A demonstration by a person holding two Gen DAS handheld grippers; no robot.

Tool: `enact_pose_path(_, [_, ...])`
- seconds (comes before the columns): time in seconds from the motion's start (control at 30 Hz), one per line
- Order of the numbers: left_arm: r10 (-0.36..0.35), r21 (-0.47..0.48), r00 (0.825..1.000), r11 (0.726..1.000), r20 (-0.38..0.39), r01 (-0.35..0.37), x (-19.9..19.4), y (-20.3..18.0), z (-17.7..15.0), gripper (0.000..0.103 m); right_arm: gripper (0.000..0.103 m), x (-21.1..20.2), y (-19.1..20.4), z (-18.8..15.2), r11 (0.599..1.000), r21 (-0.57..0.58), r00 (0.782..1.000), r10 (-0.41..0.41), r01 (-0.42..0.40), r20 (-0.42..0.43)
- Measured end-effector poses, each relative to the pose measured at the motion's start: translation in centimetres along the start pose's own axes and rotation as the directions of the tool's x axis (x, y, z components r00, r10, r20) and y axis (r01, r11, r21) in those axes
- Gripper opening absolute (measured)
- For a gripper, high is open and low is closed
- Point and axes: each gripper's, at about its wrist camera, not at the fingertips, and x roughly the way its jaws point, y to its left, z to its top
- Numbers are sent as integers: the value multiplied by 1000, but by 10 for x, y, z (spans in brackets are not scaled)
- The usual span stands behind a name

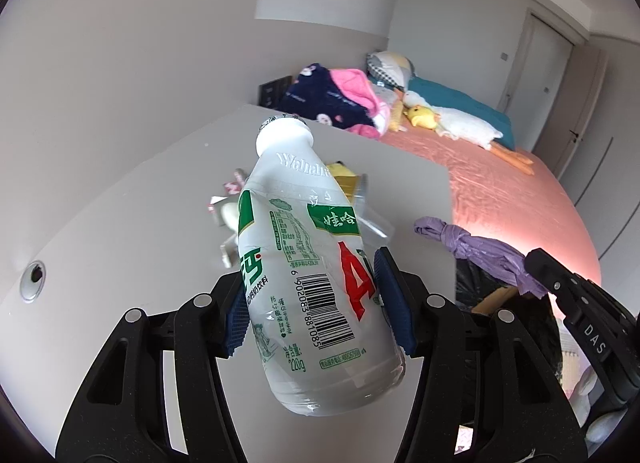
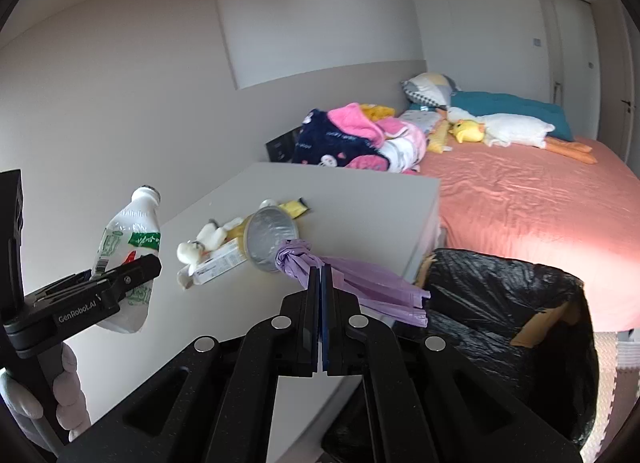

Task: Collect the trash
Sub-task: 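Carry the bottle and purple bag over the bin and open both grippers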

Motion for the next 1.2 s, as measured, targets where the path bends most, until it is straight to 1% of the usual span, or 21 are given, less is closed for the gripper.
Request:
enact_pose_path(0.23, [-76,56,997,995,-11,77,7,-37,5,55,1,-19,-35,4,996,56,997,-72,70,31])
enact_pose_path(0.47, [-154,108,987,981,-49,158,20,-72,6,55,1,-31,-66,4,985,108,990,-137,132,41])
enact_pose_path(0.77, [-237,167,966,953,-108,252,35,-117,4,55,1,-45,-104,3,965,165,976,-212,202,43])
enact_pose_path(0.93, [-263,195,955,938,-139,286,41,-139,-2,55,1,-50,-124,0,952,198,969,-247,235,34])
enact_pose_path(1.2, [-300,236,933,909,-199,343,52,-168,-10,55,1,-58,-145,-2,931,233,955,-296,282,29])
